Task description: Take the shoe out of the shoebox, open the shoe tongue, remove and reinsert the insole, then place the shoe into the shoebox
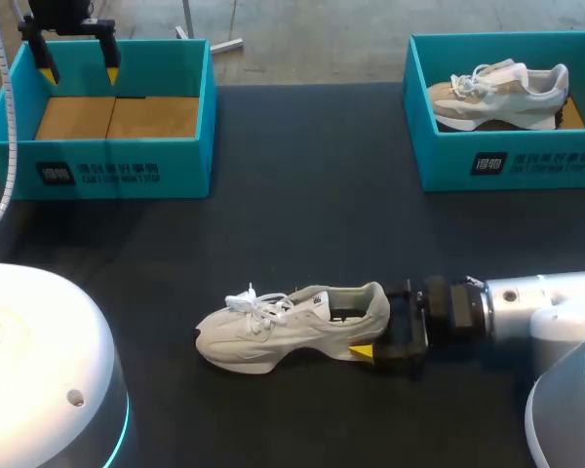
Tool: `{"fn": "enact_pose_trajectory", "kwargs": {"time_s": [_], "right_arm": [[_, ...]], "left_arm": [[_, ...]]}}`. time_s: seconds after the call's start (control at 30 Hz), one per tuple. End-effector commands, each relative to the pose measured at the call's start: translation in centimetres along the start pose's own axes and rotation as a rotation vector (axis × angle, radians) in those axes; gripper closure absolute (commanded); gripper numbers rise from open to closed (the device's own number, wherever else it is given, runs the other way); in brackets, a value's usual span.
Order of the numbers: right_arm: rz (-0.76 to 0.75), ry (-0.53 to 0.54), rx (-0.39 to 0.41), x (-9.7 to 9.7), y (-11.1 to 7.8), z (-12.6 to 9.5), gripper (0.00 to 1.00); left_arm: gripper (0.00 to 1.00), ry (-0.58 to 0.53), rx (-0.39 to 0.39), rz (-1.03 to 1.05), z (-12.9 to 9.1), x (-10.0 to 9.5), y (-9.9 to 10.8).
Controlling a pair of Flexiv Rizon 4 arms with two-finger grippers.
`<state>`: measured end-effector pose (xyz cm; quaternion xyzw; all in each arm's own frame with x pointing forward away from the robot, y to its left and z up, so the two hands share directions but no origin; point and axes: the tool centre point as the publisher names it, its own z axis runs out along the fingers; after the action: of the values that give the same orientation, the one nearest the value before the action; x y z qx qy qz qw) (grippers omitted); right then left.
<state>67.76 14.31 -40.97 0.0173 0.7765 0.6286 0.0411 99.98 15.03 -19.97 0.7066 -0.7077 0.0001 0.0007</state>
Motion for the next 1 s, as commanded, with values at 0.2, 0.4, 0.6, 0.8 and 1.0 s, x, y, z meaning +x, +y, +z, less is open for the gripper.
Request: {"fn": "enact_pose_trajectory", "kwargs": {"time_s": [0.2,0.4,0.6,0.8,1.0], "right_arm": [[0.005,0.012,0.003,0.2,-0.1,-0.5,0.00],[0.010,0.020,0.005,0.0,-0.4,-0.3,0.00],[0.012,0.024,0.004,-0.1,-0.4,-0.2,0.00],[0.008,0.026,0.007,-0.2,-0.1,0.1,0.00],[0.009,0.033,0.007,-0.2,-0.1,0.6,0.00]], "left_arm": [[0.00,0.000,0.000,0.000,0.0,0.0,0.0],[0.00,0.000,0.000,0.000,0.0,0.0,0.0],[0.00,0.000,0.000,0.000,0.0,0.0,0.0],[0.00,0.000,0.000,0.000,0.0,0.0,0.0],[0.00,0.000,0.000,0.000,0.0,0.0,0.0]]}}
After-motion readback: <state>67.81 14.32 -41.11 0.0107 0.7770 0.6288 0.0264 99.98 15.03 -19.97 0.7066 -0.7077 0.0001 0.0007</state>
